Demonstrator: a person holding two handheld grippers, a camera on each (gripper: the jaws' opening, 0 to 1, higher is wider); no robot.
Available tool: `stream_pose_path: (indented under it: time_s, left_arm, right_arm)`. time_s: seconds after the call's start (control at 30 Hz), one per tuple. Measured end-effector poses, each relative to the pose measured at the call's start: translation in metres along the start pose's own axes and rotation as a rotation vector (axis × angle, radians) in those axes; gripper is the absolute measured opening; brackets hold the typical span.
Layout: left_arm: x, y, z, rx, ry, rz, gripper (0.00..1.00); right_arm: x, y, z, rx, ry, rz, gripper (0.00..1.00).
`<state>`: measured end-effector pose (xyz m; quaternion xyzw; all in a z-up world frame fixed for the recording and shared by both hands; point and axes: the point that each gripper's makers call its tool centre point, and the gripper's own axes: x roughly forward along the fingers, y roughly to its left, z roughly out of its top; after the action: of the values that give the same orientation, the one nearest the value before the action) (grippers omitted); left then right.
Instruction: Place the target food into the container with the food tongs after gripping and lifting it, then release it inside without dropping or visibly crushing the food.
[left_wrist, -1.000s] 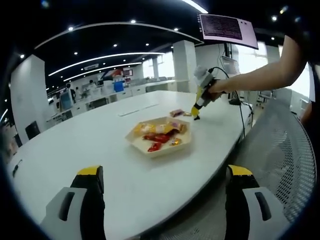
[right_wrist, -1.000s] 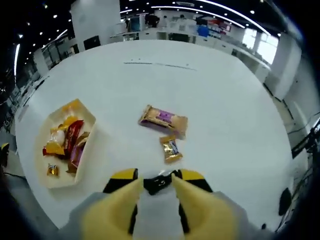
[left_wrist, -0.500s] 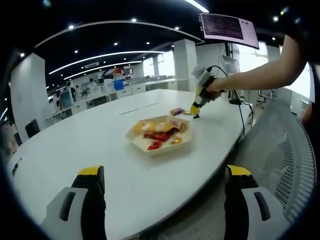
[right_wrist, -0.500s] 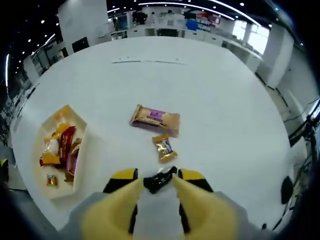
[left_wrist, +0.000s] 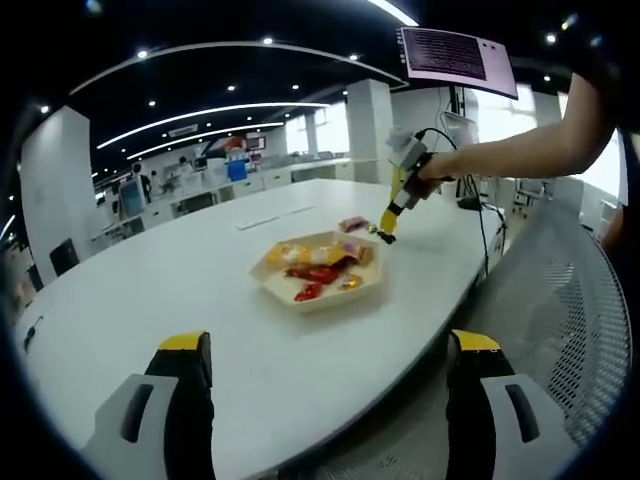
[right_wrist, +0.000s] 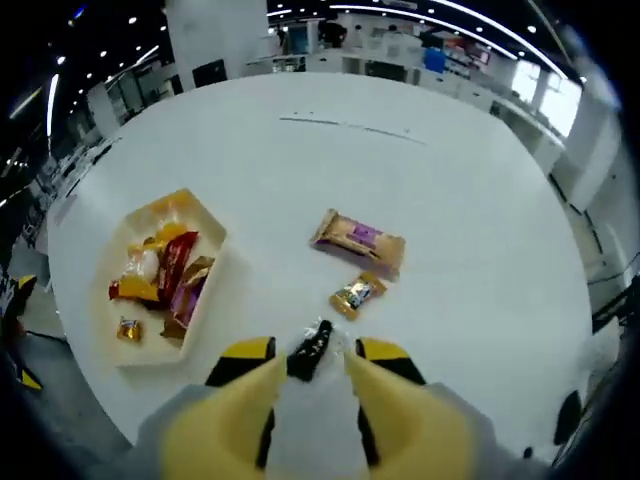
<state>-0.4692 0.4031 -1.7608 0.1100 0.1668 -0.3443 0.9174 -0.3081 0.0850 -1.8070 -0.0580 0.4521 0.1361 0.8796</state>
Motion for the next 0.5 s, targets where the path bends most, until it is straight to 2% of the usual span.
stream_pose_path:
  time_s: [0.17,0.5]
  left_arm:
    - [0.0,0.0,0.0,0.0,0.001,0.0,0.93]
    - [-0.001,0.0,-0.002,-0.002,0.008,0.0,0.92]
  right_arm:
    - [0.003,0.0,-0.001,0.023,0.023,-0.009,0.31]
    - [0.024,0.017,-0.02,0.029,0.07,-0.003,0.31]
